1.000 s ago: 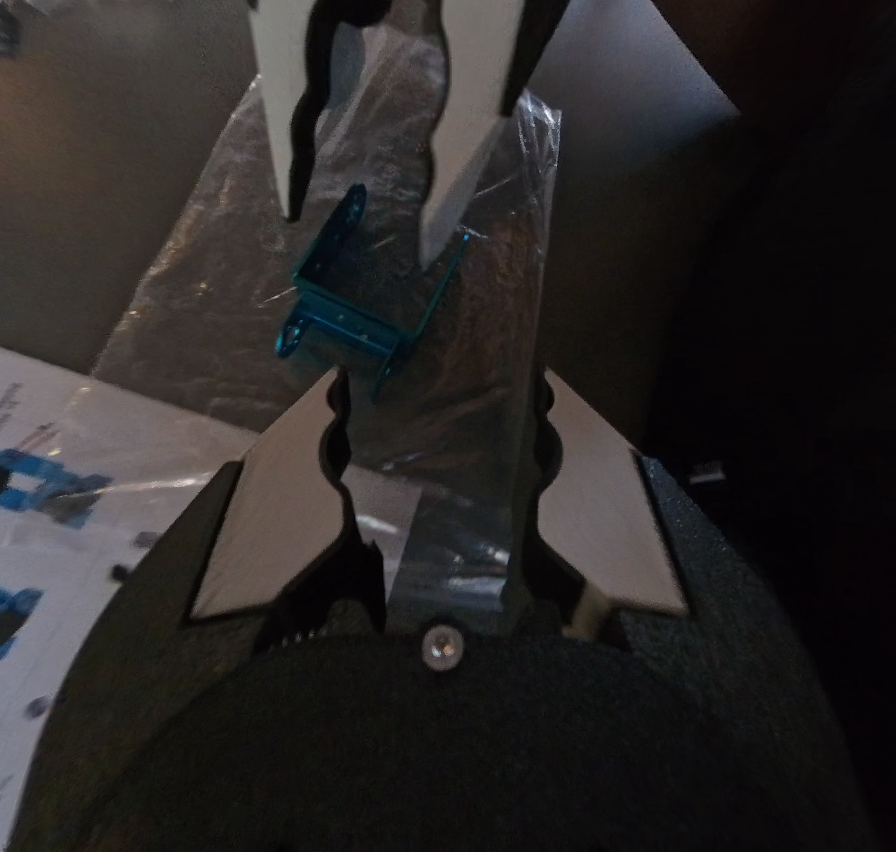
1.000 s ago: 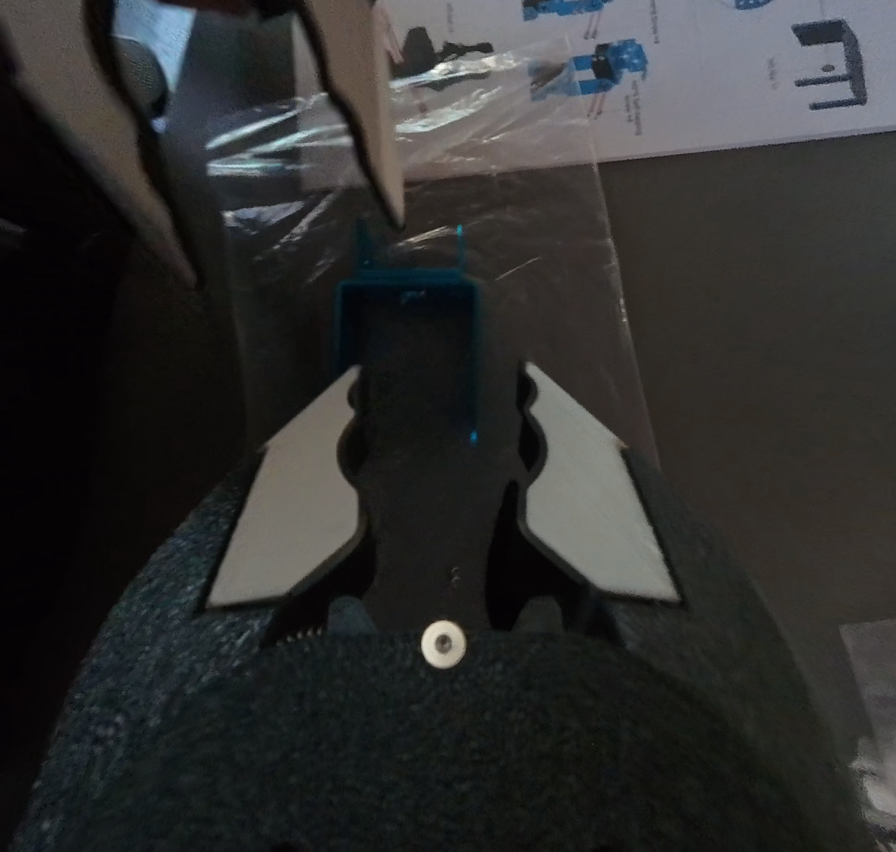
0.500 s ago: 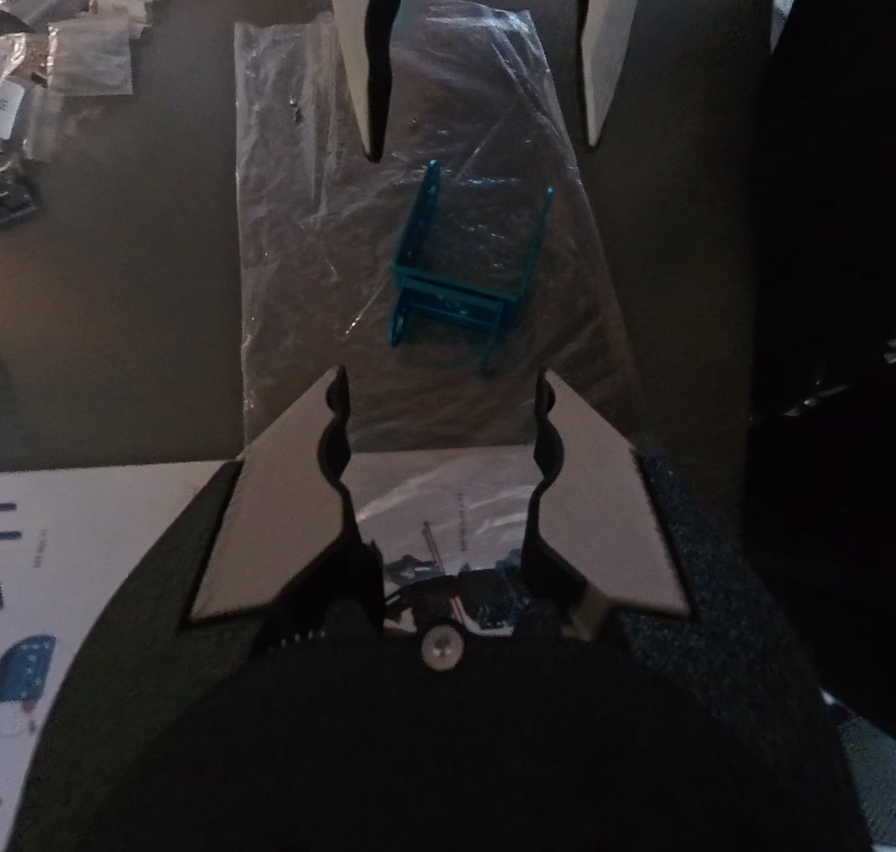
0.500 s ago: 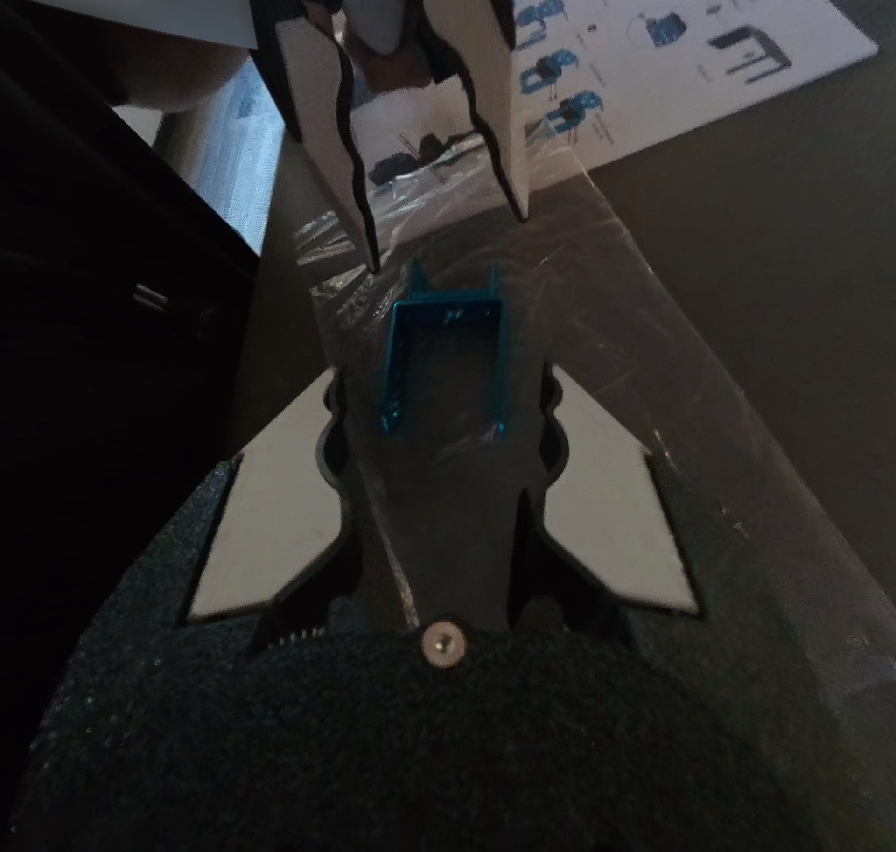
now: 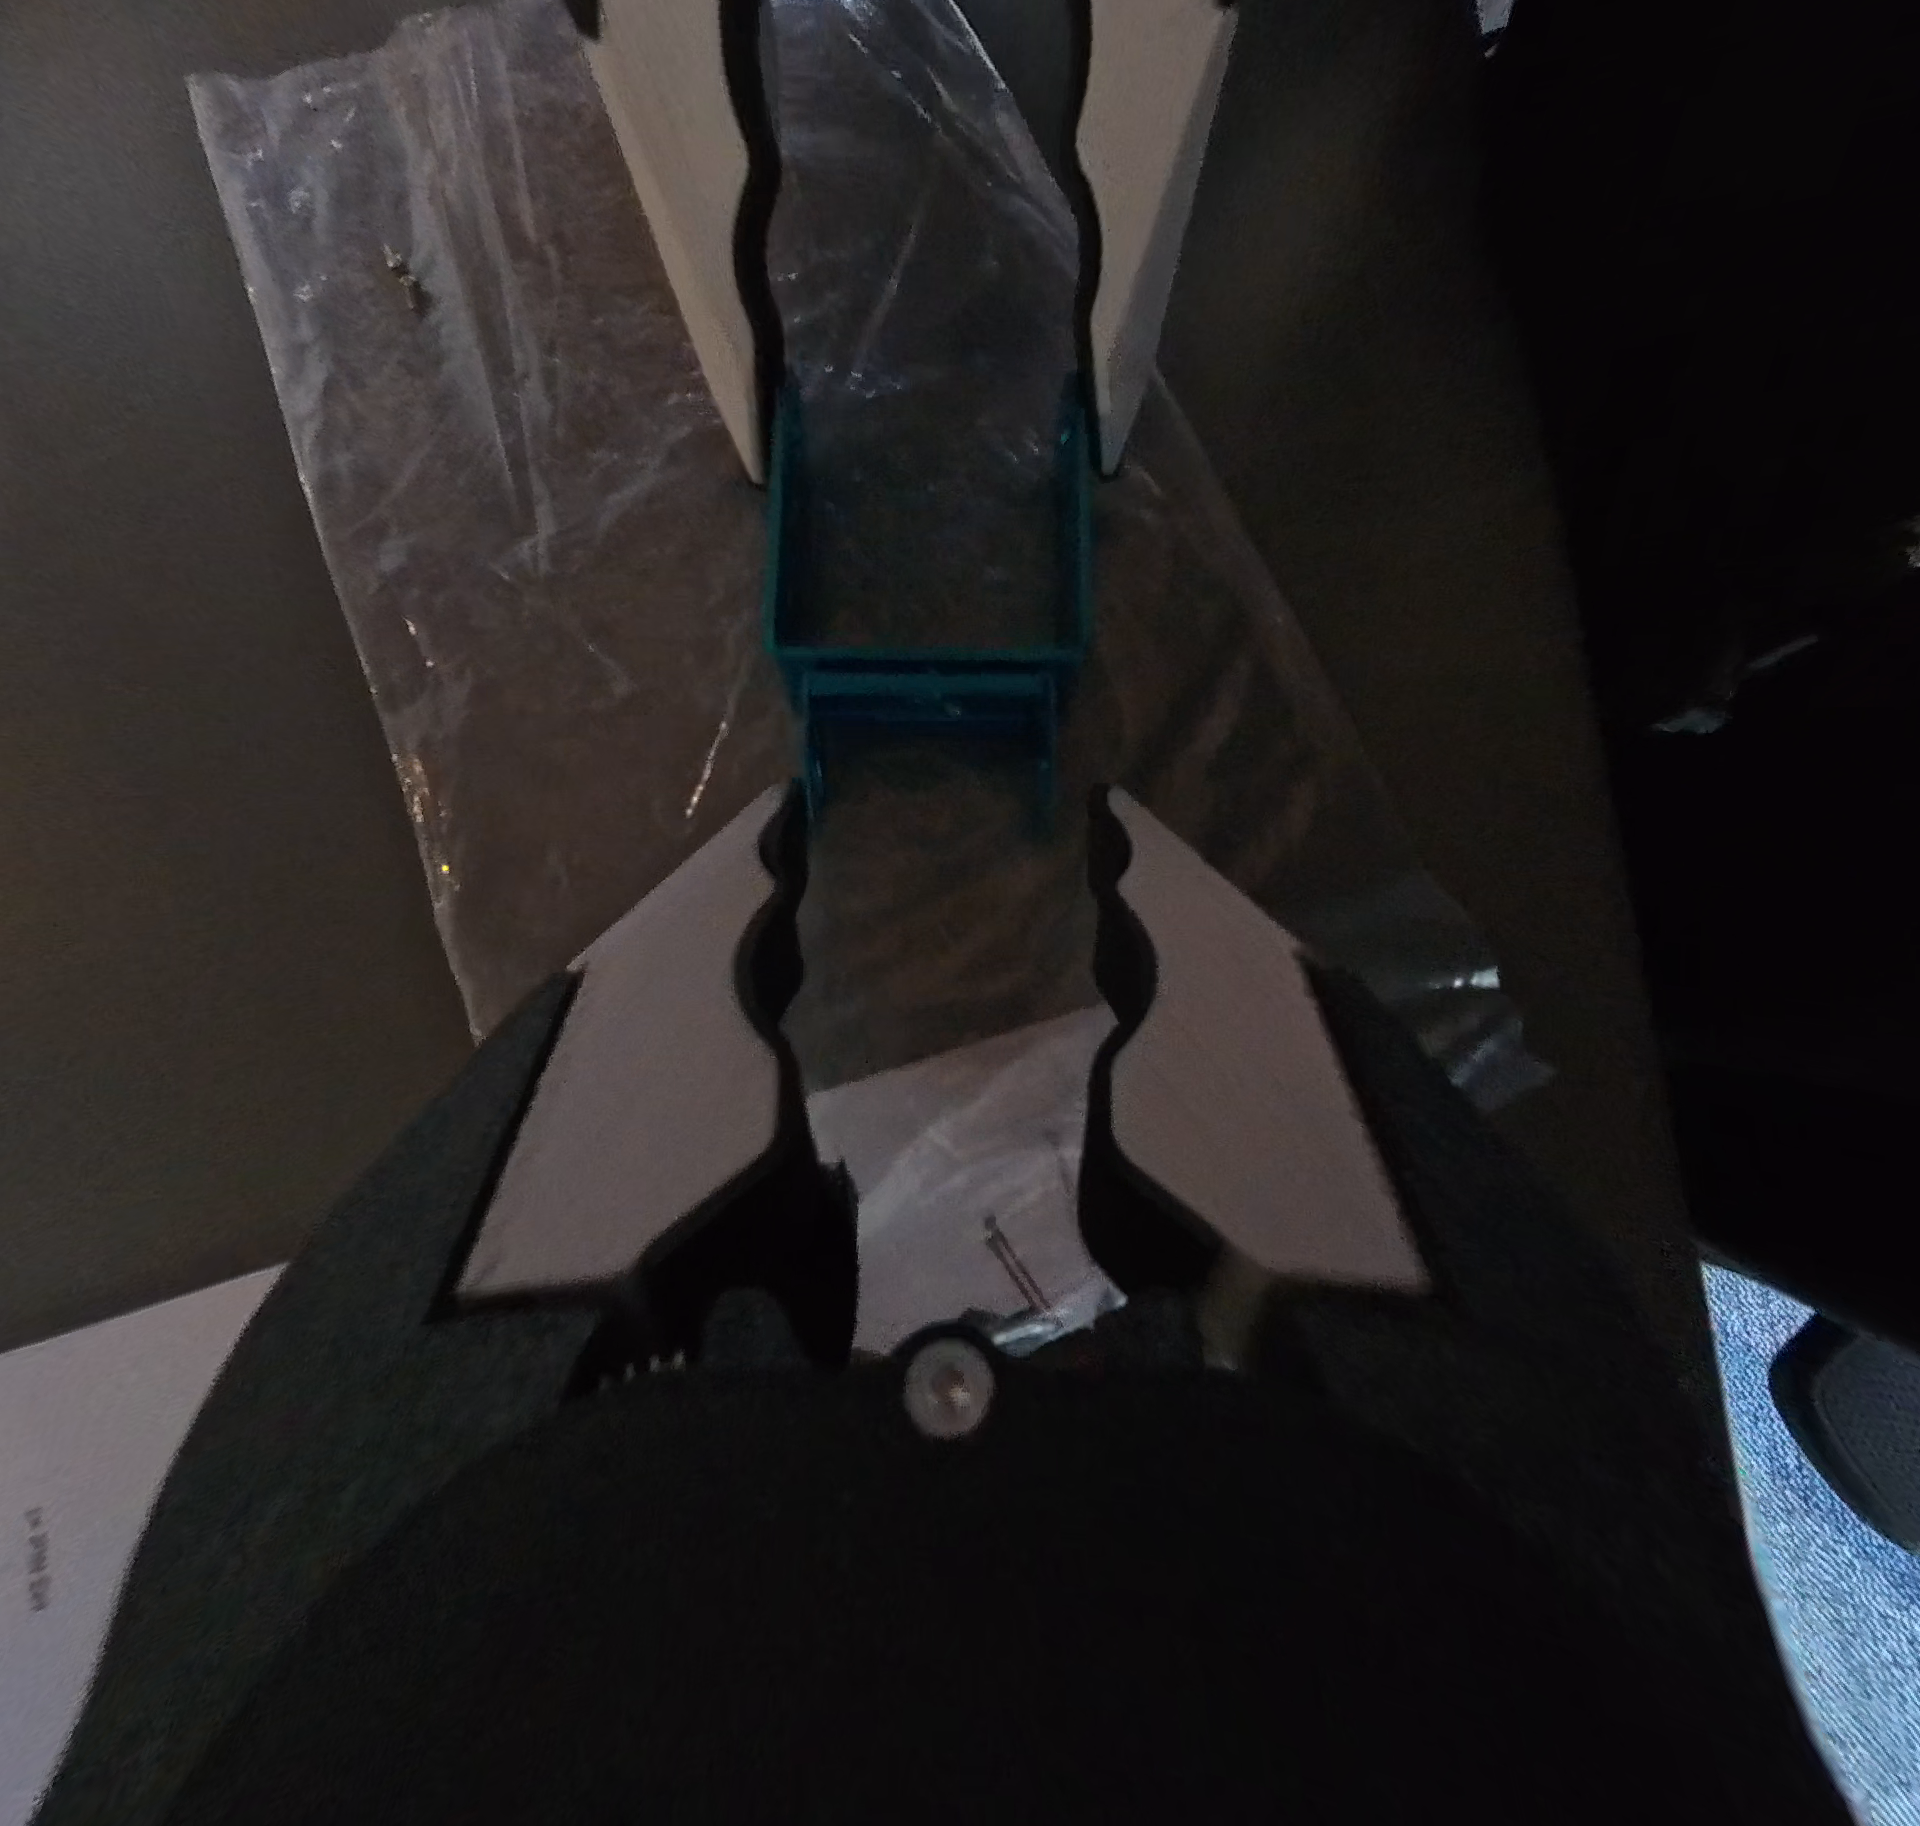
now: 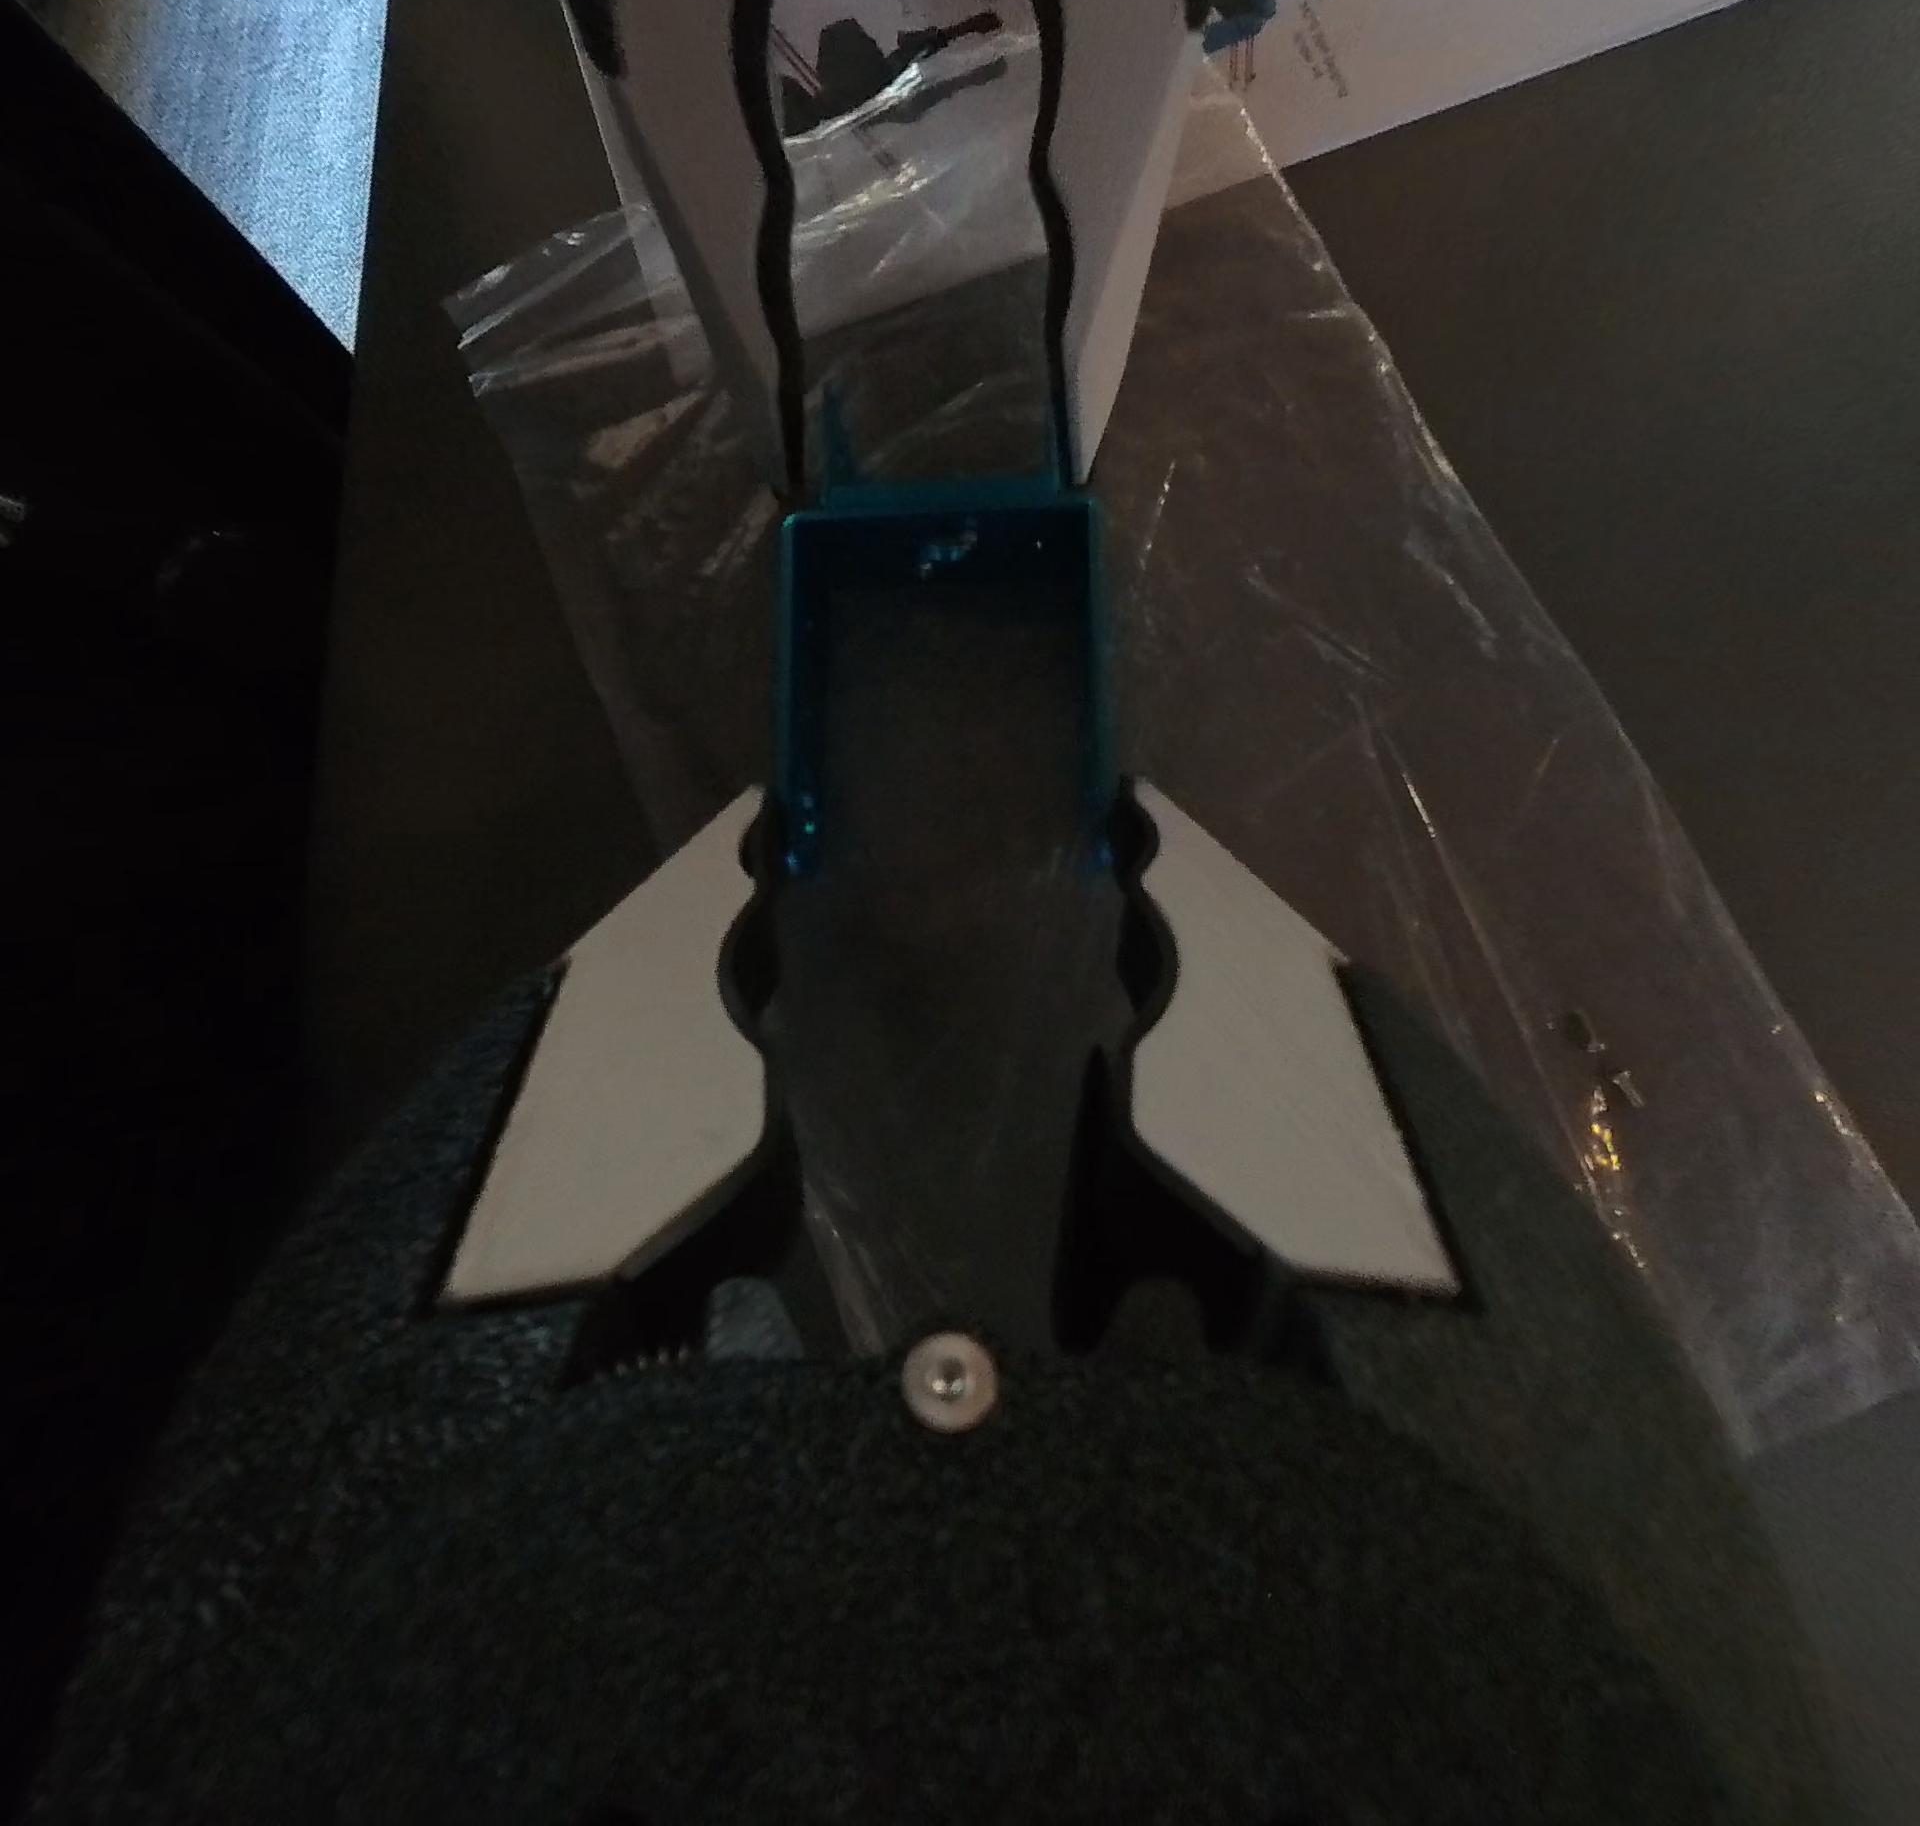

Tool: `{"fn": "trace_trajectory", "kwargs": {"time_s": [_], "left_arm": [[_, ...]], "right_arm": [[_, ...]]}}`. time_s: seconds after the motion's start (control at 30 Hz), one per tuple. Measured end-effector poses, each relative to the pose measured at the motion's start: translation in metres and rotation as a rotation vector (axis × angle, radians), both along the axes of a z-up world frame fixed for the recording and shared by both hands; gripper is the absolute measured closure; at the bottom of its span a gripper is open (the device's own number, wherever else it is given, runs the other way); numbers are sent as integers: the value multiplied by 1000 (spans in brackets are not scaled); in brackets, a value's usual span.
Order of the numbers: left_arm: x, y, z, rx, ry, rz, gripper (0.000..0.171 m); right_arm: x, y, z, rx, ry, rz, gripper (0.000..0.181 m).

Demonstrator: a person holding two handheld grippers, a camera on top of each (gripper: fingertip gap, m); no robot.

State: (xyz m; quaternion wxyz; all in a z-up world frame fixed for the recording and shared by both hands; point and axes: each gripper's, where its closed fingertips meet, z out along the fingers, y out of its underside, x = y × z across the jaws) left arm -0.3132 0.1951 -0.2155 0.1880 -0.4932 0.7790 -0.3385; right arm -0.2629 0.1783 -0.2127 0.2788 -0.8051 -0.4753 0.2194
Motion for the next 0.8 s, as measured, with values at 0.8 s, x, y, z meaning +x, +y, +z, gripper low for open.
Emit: {"fn": "trace_trajectory", "kwargs": {"time_s": [0.8], "left_arm": [[8, 15, 12, 22, -66, 202, 126]], "right_arm": [[7, 24, -2, -45, -57, 278, 119]]}}
